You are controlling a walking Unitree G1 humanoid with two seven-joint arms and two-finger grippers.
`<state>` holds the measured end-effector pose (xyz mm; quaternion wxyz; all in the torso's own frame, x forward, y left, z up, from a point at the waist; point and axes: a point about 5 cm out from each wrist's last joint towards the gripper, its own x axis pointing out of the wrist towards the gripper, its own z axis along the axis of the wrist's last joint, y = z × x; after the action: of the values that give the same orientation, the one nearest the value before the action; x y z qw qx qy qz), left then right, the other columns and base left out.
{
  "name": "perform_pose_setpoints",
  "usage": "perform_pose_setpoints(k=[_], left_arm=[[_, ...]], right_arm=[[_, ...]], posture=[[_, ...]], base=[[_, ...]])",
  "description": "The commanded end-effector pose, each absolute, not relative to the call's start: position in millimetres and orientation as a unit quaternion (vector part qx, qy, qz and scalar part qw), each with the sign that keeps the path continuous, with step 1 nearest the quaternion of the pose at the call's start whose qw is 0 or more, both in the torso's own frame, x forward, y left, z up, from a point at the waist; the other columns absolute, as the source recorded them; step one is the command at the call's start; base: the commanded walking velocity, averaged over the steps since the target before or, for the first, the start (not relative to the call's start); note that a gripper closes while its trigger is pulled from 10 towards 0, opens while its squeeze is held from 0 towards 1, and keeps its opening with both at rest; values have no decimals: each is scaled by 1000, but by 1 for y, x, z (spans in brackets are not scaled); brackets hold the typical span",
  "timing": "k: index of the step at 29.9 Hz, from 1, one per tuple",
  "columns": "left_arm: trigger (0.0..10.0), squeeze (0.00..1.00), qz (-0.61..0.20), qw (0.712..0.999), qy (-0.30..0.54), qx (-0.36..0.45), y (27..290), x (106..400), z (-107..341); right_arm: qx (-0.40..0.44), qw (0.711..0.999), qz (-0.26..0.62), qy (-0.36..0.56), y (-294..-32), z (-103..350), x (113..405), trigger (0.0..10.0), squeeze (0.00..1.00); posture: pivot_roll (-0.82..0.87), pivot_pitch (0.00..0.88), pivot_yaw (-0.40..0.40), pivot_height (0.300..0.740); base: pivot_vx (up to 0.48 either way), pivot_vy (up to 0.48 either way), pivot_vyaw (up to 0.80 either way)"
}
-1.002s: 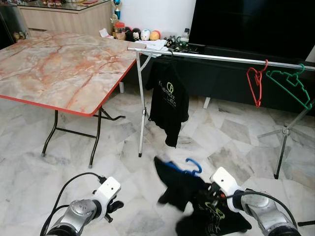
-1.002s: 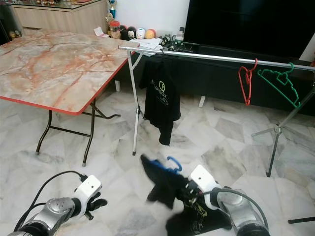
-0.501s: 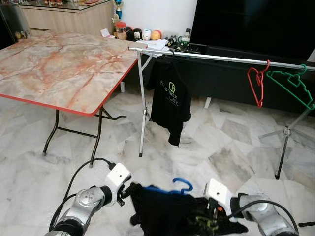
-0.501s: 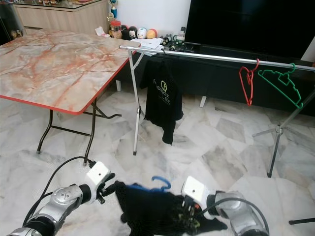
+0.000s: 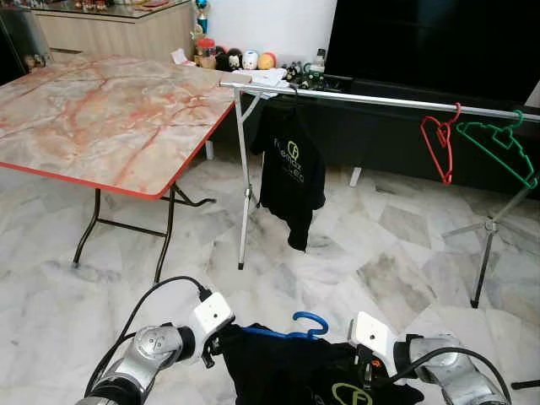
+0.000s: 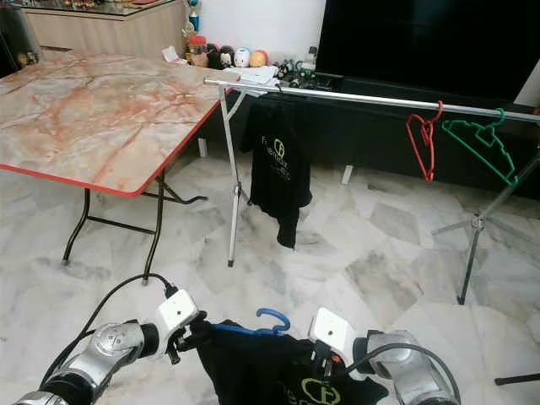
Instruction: Hang hanger
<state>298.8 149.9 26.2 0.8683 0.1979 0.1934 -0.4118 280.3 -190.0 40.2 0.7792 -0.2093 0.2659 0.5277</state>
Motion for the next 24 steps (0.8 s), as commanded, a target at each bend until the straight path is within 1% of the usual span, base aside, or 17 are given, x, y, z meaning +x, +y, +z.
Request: perform_pose_setpoints(k=[1, 2, 3, 4, 5, 12, 17, 21, 24], left_arm=[[10000, 0, -415, 863, 198, 210, 151, 296, 23], [10000, 0, -414, 863, 198, 211, 151, 296, 23], [3569, 0, -412, 865, 196, 210, 151, 297, 24], [3569, 0, -411, 866, 195, 209, 151, 297, 24], [0, 0, -408, 868, 194, 207, 151, 298, 25], [0, 0, -404, 863, 198, 229, 155, 299, 25], [0, 0, -401, 866, 196, 226, 155, 300, 25], [0, 0, -403, 860, 201, 242, 156, 298, 23], [0, 0, -399, 862, 197, 243, 156, 298, 24]], right_arm=[[-213, 781, 534, 244, -187, 48, 283, 10000, 0], [-213, 781, 534, 244, -187, 48, 283, 10000, 0], [-212, 781, 534, 244, -187, 48, 283, 10000, 0], [-211, 781, 534, 244, -187, 48, 282, 10000, 0], [-211, 781, 534, 245, -187, 47, 282, 10000, 0], [-213, 780, 533, 247, -186, 47, 282, 10000, 0], [-215, 779, 533, 249, -186, 47, 283, 10000, 0], [-215, 779, 535, 247, -184, 47, 283, 10000, 0], [-214, 779, 536, 247, -183, 47, 283, 10000, 0]], posture=[[75, 23, -30, 740], [76, 23, -30, 740], [77, 24, -30, 740], [77, 24, -30, 740], [77, 24, -30, 740], [80, 28, -31, 740], [83, 32, -34, 740], [82, 34, -34, 740], [80, 34, -33, 740]], base=[[0, 0, 0], [0, 0, 0], [0, 0, 0], [0, 0, 0], [0, 0, 0], [0, 0, 0], [0, 0, 0], [0, 0, 0], [0, 0, 0]])
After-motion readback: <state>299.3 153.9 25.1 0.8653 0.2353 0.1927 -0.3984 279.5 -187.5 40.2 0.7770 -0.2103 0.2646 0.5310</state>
